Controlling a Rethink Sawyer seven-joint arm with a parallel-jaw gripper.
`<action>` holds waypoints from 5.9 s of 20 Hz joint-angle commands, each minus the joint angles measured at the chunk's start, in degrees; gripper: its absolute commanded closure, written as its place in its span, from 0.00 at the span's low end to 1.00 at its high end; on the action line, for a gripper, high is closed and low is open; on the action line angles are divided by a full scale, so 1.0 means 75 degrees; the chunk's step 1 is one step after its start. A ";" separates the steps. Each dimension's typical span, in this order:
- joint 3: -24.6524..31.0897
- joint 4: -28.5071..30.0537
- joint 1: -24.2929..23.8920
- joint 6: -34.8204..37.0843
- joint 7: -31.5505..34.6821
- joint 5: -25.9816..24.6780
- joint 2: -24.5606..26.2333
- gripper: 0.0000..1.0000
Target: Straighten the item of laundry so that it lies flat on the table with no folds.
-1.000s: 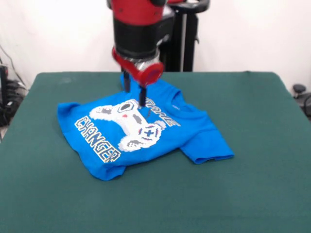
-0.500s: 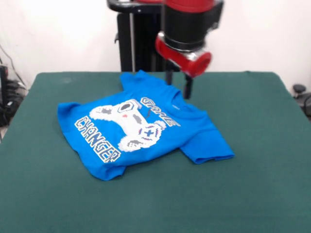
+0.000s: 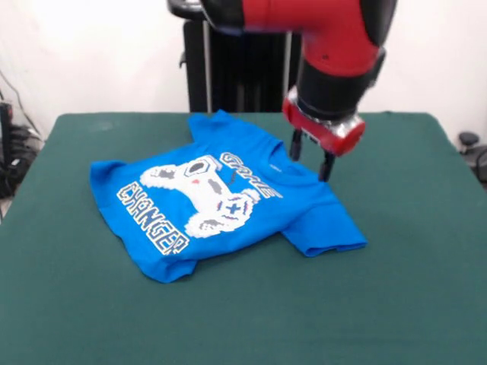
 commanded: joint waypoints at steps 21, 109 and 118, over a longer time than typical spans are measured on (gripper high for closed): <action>-0.0403 -0.1805 0.0743 0.1194 0.0883 0.2306 0.0900 0.00; -0.1547 -0.1665 0.2364 -0.1374 -0.0133 0.1116 0.2327 1.00; -0.1258 -0.1735 0.2032 -0.0244 -0.1099 0.0711 0.1721 1.00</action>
